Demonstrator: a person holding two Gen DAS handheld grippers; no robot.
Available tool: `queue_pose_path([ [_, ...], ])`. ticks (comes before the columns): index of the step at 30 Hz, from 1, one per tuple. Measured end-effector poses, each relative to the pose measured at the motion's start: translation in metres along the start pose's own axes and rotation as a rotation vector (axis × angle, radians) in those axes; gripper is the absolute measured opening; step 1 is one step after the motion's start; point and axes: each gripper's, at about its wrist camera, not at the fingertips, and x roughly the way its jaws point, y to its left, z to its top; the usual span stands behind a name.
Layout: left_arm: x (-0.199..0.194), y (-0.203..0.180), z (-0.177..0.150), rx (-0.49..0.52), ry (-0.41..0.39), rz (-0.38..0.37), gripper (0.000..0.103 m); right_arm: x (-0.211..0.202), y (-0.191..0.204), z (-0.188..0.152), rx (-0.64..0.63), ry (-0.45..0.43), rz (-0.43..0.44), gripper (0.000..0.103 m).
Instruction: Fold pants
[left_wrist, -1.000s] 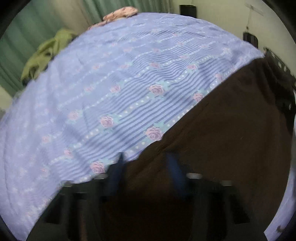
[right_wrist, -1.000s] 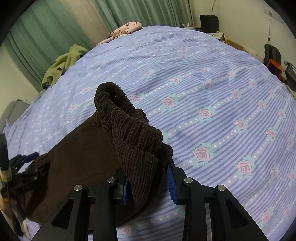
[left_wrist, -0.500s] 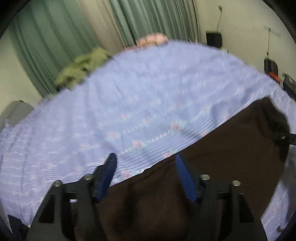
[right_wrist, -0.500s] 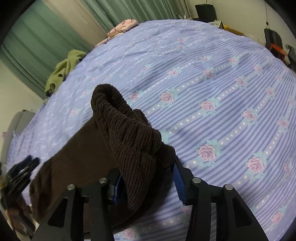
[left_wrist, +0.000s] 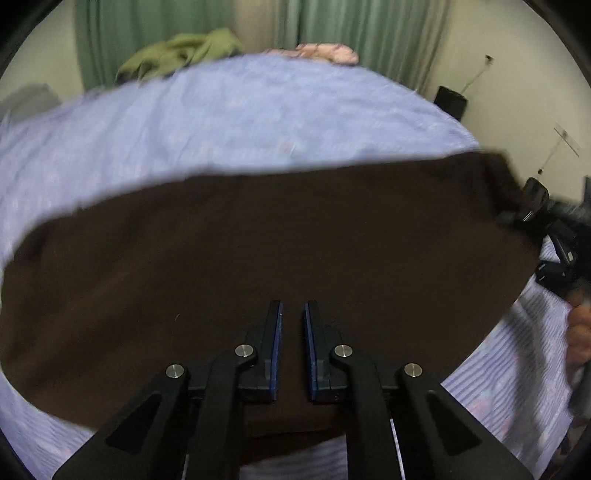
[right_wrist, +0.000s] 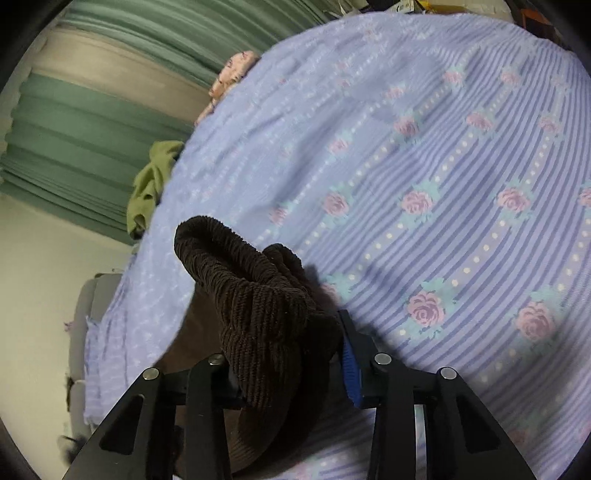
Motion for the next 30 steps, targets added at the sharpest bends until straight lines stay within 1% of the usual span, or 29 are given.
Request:
queue_pose_path([
  [2, 0.004, -0.003, -0.008, 0.015, -0.016, 0.017, 0.013, -0.005, 0.006, -0.001, 0.013, -0.008, 0.012, 0.039],
  [4, 0.006, -0.007, -0.009, 0.029, -0.022, 0.039, 0.013, -0.008, 0.014, -0.003, -0.002, -0.018, -0.005, 0.039],
  [6, 0.009, -0.010, -0.008, 0.031, -0.016, 0.044, 0.012, -0.012, 0.018, -0.002, 0.015, -0.020, 0.006, 0.039],
  [8, 0.002, -0.011, 0.001, 0.059, 0.007, 0.057, 0.013, -0.018, 0.024, -0.001, 0.028, -0.020, 0.001, 0.039],
  [9, -0.008, -0.011, 0.006, 0.053, 0.009, 0.059, 0.020, -0.023, 0.030, -0.002, 0.019, -0.029, -0.009, 0.039],
  [10, -0.019, -0.009, 0.011, 0.037, -0.006, 0.046, 0.031, -0.030, 0.040, -0.003, 0.001, -0.044, -0.020, 0.039],
  [11, -0.038, -0.004, 0.017, 0.006, -0.048, 0.018, 0.037, -0.034, 0.046, -0.003, -0.012, -0.053, -0.027, 0.039],
  [12, -0.057, 0.002, 0.021, -0.021, -0.085, 0.003, 0.052, -0.041, 0.059, -0.004, -0.041, -0.071, -0.037, 0.039],
  [13, -0.070, 0.007, 0.023, -0.040, -0.108, -0.003, 0.058, -0.048, 0.072, -0.006, -0.070, -0.087, -0.046, 0.039],
  [14, -0.087, 0.013, 0.026, -0.054, -0.132, -0.006, 0.058, -0.056, 0.086, -0.009, -0.105, -0.101, -0.065, 0.039],
  [15, -0.104, 0.022, 0.030, -0.057, -0.147, 0.015, 0.058, -0.061, 0.097, -0.011, -0.135, -0.112, -0.084, 0.039],
  [16, -0.112, 0.028, 0.032, -0.052, -0.149, 0.043, 0.058, -0.067, 0.114, -0.016, -0.176, -0.129, -0.107, 0.039],
  [17, -0.123, 0.037, 0.032, -0.045, -0.150, 0.082, 0.059, -0.072, 0.122, -0.020, -0.198, -0.138, -0.117, 0.039],
  [18, -0.132, 0.047, 0.033, -0.038, -0.146, 0.124, 0.063, -0.078, 0.139, -0.026, -0.235, -0.153, -0.132, 0.039],
  [19, -0.141, 0.059, 0.034, -0.037, -0.136, 0.154, 0.066, -0.083, 0.155, -0.033, -0.270, -0.164, -0.145, 0.039],
  [20, -0.148, 0.072, 0.036, -0.043, -0.118, 0.174, 0.066, -0.086, 0.165, -0.038, -0.294, -0.171, -0.152, 0.039],
  [23, -0.169, 0.110, 0.033, -0.096, -0.098, 0.183, 0.068, -0.092, 0.211, -0.059, -0.398, -0.200, -0.184, 0.039],
  [25, -0.184, 0.139, 0.030, -0.133, -0.093, 0.184, 0.068, -0.091, 0.233, -0.074, -0.437, -0.206, -0.200, 0.039],
  [30, -0.211, 0.186, 0.016, -0.166, -0.090, 0.191, 0.068, -0.073, 0.296, -0.118, -0.535, -0.194, -0.223, 0.039],
])
